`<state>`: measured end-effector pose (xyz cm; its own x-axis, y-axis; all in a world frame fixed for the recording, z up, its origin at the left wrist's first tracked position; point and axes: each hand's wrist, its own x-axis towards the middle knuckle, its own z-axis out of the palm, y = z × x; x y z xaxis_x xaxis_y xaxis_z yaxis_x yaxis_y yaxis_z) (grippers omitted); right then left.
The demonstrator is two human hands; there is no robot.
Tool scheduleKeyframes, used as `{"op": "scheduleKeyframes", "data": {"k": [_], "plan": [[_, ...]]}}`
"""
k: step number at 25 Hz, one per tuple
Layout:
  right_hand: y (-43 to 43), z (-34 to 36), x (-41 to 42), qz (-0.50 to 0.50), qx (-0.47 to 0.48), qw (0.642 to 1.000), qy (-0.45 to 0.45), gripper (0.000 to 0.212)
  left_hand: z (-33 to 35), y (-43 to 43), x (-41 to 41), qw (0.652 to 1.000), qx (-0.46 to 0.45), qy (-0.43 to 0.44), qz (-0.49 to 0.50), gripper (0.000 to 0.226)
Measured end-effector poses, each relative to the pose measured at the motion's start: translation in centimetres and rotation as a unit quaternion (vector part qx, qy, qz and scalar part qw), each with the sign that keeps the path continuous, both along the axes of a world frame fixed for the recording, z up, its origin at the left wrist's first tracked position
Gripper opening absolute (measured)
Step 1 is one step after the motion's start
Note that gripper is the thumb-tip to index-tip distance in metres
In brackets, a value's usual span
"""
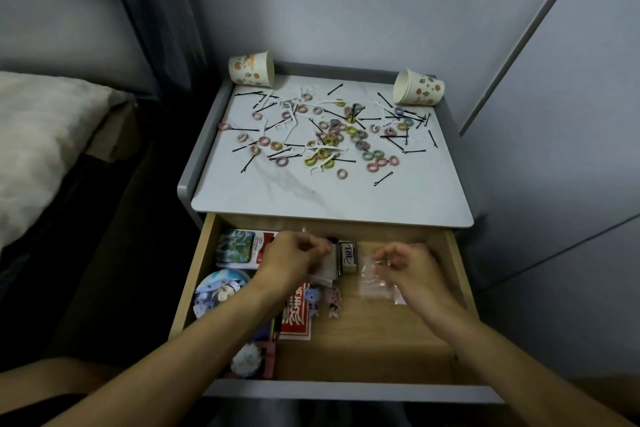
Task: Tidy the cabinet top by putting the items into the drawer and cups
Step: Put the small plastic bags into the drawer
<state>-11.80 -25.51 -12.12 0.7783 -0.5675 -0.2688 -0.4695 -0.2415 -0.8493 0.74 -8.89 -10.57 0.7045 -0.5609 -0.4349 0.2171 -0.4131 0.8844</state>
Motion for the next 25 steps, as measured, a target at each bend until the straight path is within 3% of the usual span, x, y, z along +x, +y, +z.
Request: {"op": "scheduleKeyframes", "data": {"k": [2, 5, 8, 13, 16, 17, 19, 20, 21, 25], "plan": [[-1.7, -2.6, 0.5, -0.023, -0.094, 0.994, 0.048, 0.022, -0.5, 0.4, 0.3, 0.999, 0.02, -0.026, 0.0, 0.025], [-2.6, -5.2, 2.4, -0.018, -0.142, 0.988, 0.055, 0.017, -0.5, 0.8, 0.5, 0.999, 0.018, -0.043, 0.01, 0.035], [-2.2, -6.6, 3.7, 0.013, -0.168, 0.985, 0.038, 0.022, -0.6, 0.9, 0.4, 1.0, 0.001, -0.002, 0.007, 0.03], [-1.5, -6.3, 3.2, 0.051, -0.337, 0.937, 0.07, 0.038, -0.9, 0.6, 0.5, 1.0, -0.002, 0.012, 0.0, 0.021], [-0.5, -3.9, 2.4, 0.053, -0.362, 0.928, 0.073, 0.031, -0.8, 0.4, 0.4, 1.0, -0.021, 0.01, -0.01, 0.026], [0.0, -2.9, 2.2, 0.049, -0.317, 0.946, 0.046, 0.024, -0.8, 0.3, 0.3, 0.999, -0.028, 0.007, -0.016, 0.029], [1.3, -0.7, 1.7, 0.037, -0.07, 0.996, -0.043, 0.012, -0.8, 0.3, 0.1, 0.999, -0.039, 0.002, -0.027, 0.033], [2.0, 0.3, 1.5, 0.04, 0.062, 0.994, -0.077, 0.012, -0.7, 0.2, -0.1, 0.999, -0.044, 0.003, -0.029, 0.034], [2.5, 0.8, 1.3, 0.048, 0.135, 0.986, -0.086, 0.014, -0.6, 0.2, -0.2, 0.998, -0.05, 0.006, -0.031, 0.035], [2.9, 0.9, 0.8, 0.082, 0.154, 0.981, -0.081, 0.018, -0.7, -0.1, -0.6, 0.998, -0.047, 0.001, -0.045, 0.026]]}}
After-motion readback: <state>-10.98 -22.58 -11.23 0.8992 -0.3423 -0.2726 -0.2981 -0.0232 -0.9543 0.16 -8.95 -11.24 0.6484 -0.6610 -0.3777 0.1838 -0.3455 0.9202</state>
